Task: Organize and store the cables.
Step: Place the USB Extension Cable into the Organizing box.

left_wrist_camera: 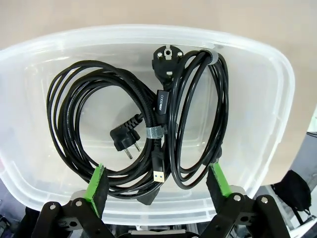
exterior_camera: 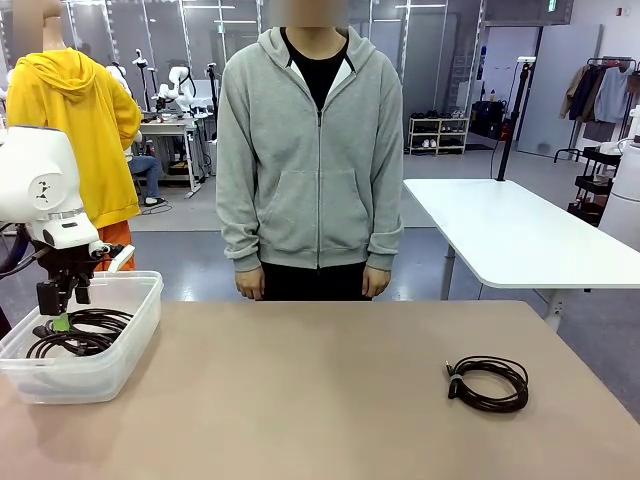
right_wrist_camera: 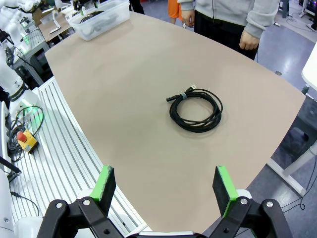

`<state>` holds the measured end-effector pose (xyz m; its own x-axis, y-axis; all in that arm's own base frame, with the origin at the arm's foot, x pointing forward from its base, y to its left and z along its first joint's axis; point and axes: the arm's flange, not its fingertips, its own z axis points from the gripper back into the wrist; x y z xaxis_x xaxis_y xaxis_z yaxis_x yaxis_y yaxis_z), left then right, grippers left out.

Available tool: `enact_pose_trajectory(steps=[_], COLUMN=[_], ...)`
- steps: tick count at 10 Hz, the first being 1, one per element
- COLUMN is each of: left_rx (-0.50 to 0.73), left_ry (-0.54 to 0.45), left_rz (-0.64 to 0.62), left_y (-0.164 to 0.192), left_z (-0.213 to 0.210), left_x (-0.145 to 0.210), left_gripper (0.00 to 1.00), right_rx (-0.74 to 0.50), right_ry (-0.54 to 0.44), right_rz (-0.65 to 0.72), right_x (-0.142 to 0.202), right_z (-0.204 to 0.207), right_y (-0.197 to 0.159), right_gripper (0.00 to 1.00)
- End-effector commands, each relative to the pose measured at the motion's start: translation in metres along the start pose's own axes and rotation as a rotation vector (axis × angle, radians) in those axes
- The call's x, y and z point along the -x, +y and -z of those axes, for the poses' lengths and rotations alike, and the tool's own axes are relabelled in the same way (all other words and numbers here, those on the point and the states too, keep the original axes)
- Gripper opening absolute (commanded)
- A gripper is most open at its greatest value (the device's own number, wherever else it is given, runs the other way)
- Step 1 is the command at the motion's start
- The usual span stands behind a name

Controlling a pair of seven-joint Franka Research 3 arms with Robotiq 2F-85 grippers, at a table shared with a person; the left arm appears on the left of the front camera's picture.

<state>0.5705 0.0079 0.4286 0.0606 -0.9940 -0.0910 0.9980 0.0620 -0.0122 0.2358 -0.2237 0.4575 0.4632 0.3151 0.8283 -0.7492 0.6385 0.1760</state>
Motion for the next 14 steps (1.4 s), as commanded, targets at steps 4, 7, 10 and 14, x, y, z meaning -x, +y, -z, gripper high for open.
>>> enact_pose_trajectory(steps=[4,7,10,14], left_rx=[-0.001,-0.001,-0.035,-0.124], left_ry=[0.001,0.001,-0.089,-0.499], left_rz=[-0.001,-0.001,-0.050,-0.433], left_y=[0.000,0.000,-0.012,-0.102], left_z=[-0.001,-0.001,-0.025,-0.101], left_x=[0.001,0.001,-0.001,0.075], left_gripper=[1.00,1.00,1.00,1.00], right_rx=[-0.003,-0.003,-0.003,-0.003], right_ry=[-0.016,-0.016,-0.016,-0.016], right_rz=[-0.019,-0.019,-0.019,-0.019], right_x=[0.000,0.000,0.000,0.000], right_z=[-0.001,-0.001,-0.001,-0.001], right_y=[0.000,0.000,0.000,0.000], right_gripper=[1.00,1.00,1.00,1.00])
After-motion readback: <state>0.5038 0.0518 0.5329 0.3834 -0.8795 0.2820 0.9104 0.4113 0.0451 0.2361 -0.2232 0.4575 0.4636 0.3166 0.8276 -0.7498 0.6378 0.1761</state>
